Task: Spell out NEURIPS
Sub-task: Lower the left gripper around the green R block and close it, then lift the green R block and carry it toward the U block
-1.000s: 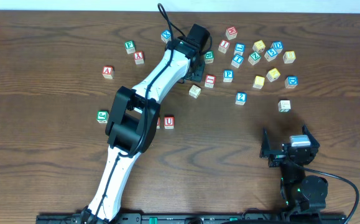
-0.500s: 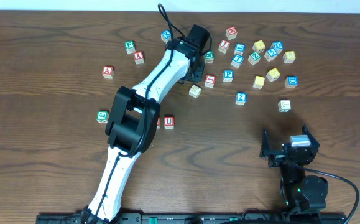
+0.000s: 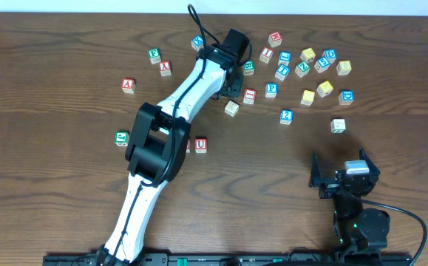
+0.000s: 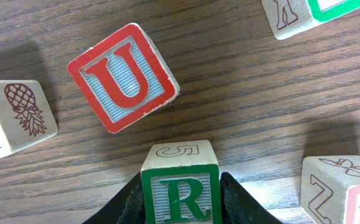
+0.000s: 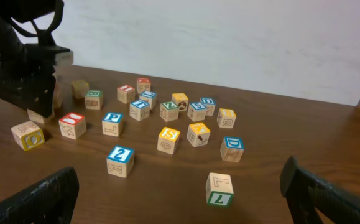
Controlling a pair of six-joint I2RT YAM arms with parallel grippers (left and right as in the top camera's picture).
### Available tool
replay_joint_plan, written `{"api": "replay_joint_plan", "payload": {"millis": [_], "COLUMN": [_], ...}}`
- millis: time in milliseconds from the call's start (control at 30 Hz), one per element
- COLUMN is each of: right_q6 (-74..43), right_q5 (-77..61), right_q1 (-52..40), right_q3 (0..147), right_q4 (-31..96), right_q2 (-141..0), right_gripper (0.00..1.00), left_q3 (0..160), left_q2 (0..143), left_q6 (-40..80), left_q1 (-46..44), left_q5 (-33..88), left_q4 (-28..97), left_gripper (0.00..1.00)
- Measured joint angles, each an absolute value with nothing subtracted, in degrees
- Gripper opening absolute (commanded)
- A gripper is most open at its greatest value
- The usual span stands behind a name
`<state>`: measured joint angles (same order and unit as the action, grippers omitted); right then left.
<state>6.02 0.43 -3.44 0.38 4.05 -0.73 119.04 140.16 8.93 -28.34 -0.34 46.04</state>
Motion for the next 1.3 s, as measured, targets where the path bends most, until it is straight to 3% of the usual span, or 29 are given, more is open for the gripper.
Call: {"api": "replay_joint_plan", "payload": {"millis": [1033,1300], "right_q6": [6.0,6.0], "right_q5": [0.4,0.4], "right_q1": [-3.4,-3.4], "right_q3": [0.4,0.4], "right_q4": [4.1,4.1], "right_q2": [-0.7,-0.7], "right_gripper": [0.99,0.99], "left_q3": [119.0,119.0], "left_q2": [140.2,138.1], "left_q6": [8.9,8.7], "left_q1": [-28.3,-28.3], "left_q5": [-0.3,-2.4], "left_q4": [46.1,47.7], "left_gripper": [0.32,0.24]}}
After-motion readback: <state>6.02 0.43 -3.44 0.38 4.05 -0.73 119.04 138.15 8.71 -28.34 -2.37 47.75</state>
